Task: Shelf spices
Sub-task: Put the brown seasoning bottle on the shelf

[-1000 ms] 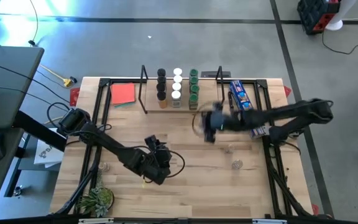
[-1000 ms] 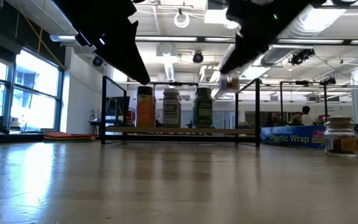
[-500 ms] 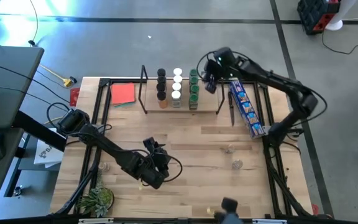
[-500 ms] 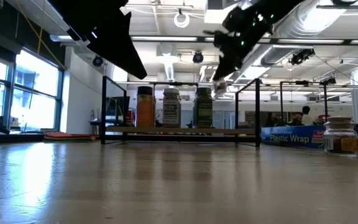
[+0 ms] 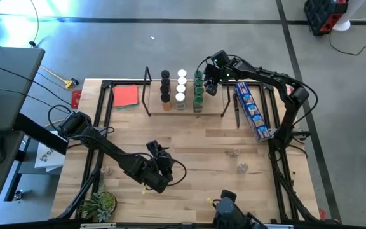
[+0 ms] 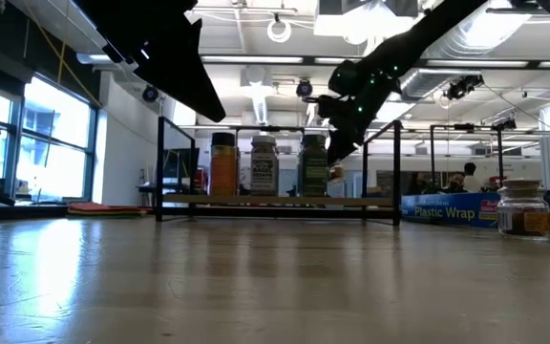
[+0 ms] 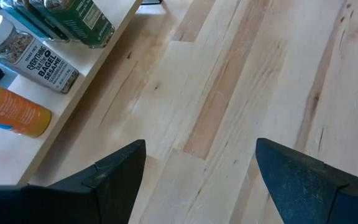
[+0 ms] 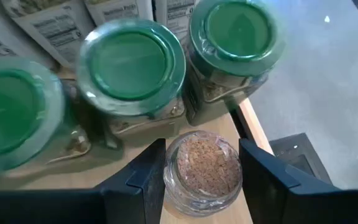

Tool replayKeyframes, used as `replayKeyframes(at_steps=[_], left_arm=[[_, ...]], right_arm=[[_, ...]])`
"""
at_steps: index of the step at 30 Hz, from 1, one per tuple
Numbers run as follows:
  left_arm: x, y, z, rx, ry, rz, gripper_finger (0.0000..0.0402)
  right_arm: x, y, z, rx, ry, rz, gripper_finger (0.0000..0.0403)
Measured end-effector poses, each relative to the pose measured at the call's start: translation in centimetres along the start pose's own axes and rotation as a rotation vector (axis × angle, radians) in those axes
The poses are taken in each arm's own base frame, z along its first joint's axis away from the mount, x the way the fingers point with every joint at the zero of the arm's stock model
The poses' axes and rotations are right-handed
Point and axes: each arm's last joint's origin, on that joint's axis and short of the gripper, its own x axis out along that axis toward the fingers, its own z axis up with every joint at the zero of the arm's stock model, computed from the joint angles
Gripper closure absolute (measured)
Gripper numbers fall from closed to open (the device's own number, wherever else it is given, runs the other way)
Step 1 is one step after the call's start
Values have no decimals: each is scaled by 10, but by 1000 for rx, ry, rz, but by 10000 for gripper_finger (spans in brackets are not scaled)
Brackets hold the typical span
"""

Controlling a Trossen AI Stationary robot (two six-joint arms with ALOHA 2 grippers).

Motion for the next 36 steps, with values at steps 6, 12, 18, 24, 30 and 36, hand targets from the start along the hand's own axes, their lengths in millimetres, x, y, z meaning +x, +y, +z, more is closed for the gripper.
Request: replayKeyframes(at_steps=[6, 12, 18, 24, 30, 36], left_arm=[[0, 0, 0, 0, 0, 0, 103], [0, 0, 0, 0, 0, -1, 103], [0, 0, 0, 0, 1, -1, 103], [0, 0, 0, 0, 1, -1, 103], [0, 0, 0, 0, 1, -1, 103], [0, 0, 0, 0, 1, -1, 103]], right_arm=[[4, -1, -2, 13, 13, -1, 246], [4, -2, -2, 22, 19, -34, 254], [4, -4, -3, 23, 34, -69, 240], [4, -3, -3, 24, 37, -68, 237], [4, -2, -5, 26, 62, -56, 235], [4, 0, -8, -23, 94, -41, 234]])
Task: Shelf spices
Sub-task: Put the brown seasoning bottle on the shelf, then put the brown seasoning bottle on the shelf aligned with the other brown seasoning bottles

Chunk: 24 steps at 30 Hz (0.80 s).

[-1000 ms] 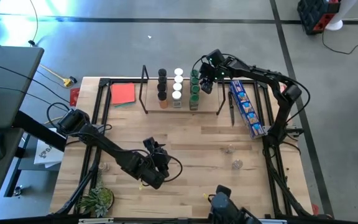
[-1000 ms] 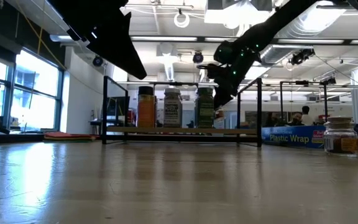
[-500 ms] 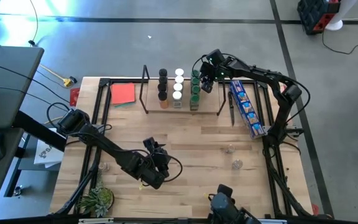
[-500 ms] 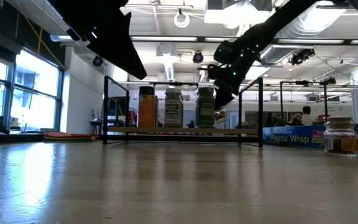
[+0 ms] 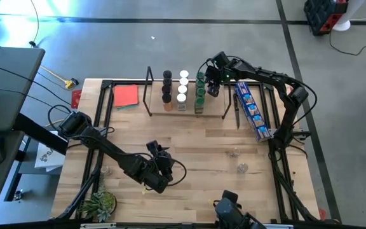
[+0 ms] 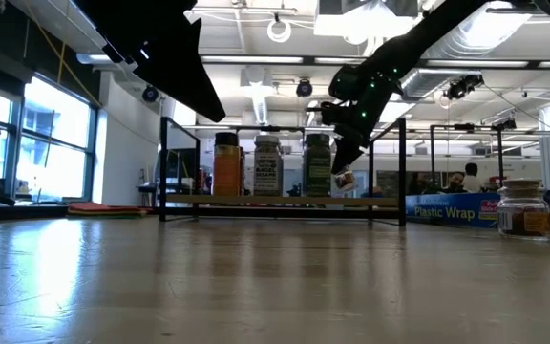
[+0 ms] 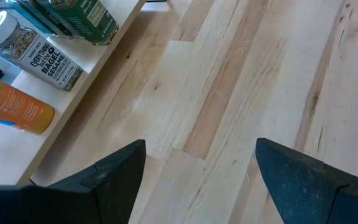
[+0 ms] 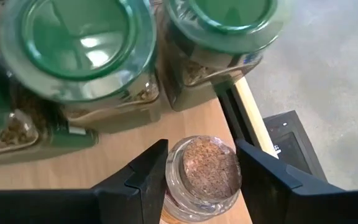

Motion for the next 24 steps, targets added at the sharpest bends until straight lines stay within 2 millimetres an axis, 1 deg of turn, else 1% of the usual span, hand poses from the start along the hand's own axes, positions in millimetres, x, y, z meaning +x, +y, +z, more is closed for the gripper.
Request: replayKeyframes(at_steps=[10, 20, 24], left_arm=[[0, 0, 0, 1, 0, 0, 103], [0, 0, 0, 1, 0, 0, 103], [0, 0, 0, 1, 0, 0, 103]], right_arm=[[0, 1, 0, -25, 6, 5, 231], [0, 2, 1, -36, 2, 4, 188], [0, 2, 1, -72, 2, 2, 185]])
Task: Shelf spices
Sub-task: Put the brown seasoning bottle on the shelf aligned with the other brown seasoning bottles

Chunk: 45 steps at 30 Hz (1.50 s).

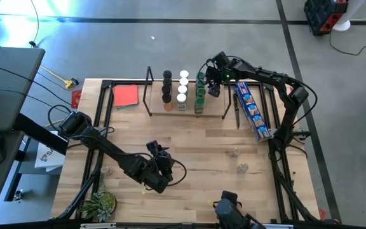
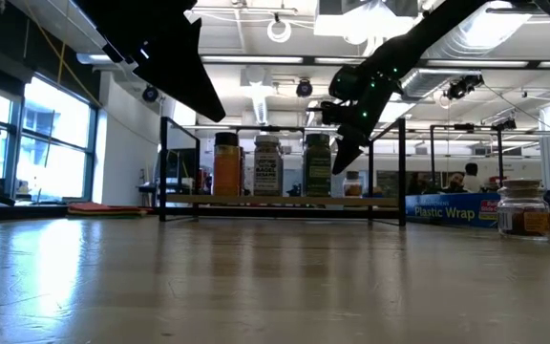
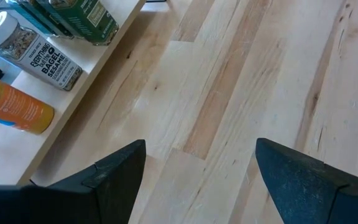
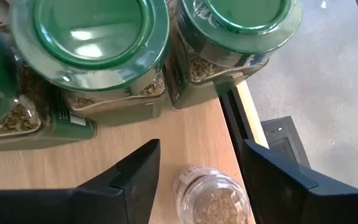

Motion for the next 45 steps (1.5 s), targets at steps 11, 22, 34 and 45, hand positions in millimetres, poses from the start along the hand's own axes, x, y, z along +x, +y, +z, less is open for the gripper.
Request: replayKeyframes(at_steps=[11, 22, 34, 45], left_arm=[[-15, 9, 8, -23, -35, -31, 103], [-80, 60, -1, 15, 351, -403, 103], [-67, 101, -54, -128, 1235, -331, 103], [-41, 103, -124, -154, 1495, -360, 103]], right_arm=[[-53, 11, 13, -53, -74, -116, 185], [-176, 93, 29, -124, -343, -190, 187], [-236, 200, 12, -211, -476, 107, 197], [-246, 247, -1, -343, -449, 133, 197]])
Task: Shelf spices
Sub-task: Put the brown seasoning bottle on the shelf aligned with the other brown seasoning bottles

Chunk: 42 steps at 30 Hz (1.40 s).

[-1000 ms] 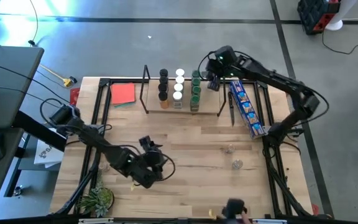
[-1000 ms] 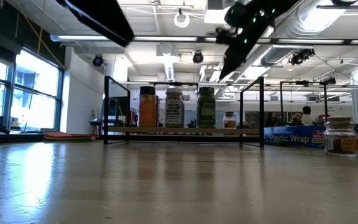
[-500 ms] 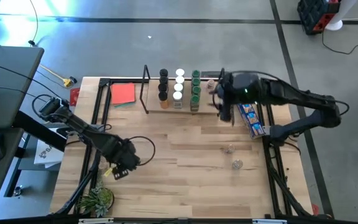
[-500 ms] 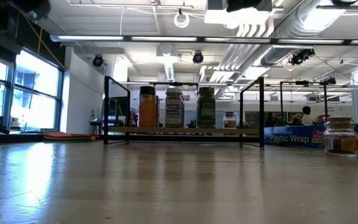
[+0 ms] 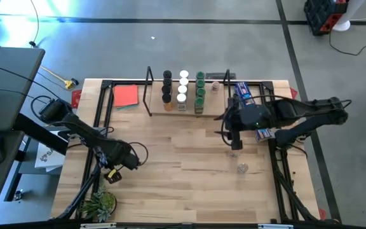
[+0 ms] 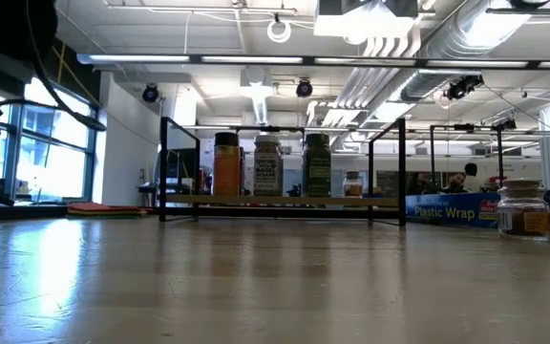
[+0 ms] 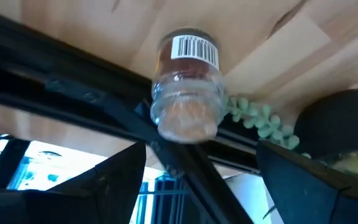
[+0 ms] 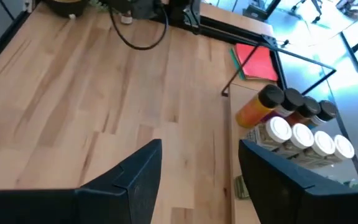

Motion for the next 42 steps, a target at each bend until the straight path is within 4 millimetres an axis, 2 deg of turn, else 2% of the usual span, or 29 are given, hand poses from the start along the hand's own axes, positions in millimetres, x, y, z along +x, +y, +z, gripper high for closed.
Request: replayKeyframes(at_steps=[5, 9, 13, 17, 20, 25, 29, 35, 42], left_arm=[[16, 6, 7, -6, 8, -16, 104], [19, 6, 11, -8, -45, -16, 119], [24, 3, 16, 0, -82, -67, 165], [26, 1, 19, -14, -89, -105, 237], [22, -2, 22, -18, -106, -140, 241], [1, -9, 33, -25, -217, -215, 241], [-23, -16, 55, -51, -340, -289, 241], [-63, -39, 114, 55, -409, -303, 241], [-127, -80, 193, 265, -577, -240, 241]], right_arm=[[-2, 7, 2, -19, -11, 13, 197], [-2, 9, 2, -15, -16, 17, 197], [-2, 9, 2, 24, -15, 17, 197], [-2, 9, 2, 50, -13, 18, 197], [-2, 9, 1, 55, -7, 19, 197], [-2, 9, 2, 57, -15, 18, 197], [1, 9, 3, 58, -17, 17, 197], [4, 10, 4, 52, -12, 19, 197], [6, 12, -1, 94, 39, 27, 197]])
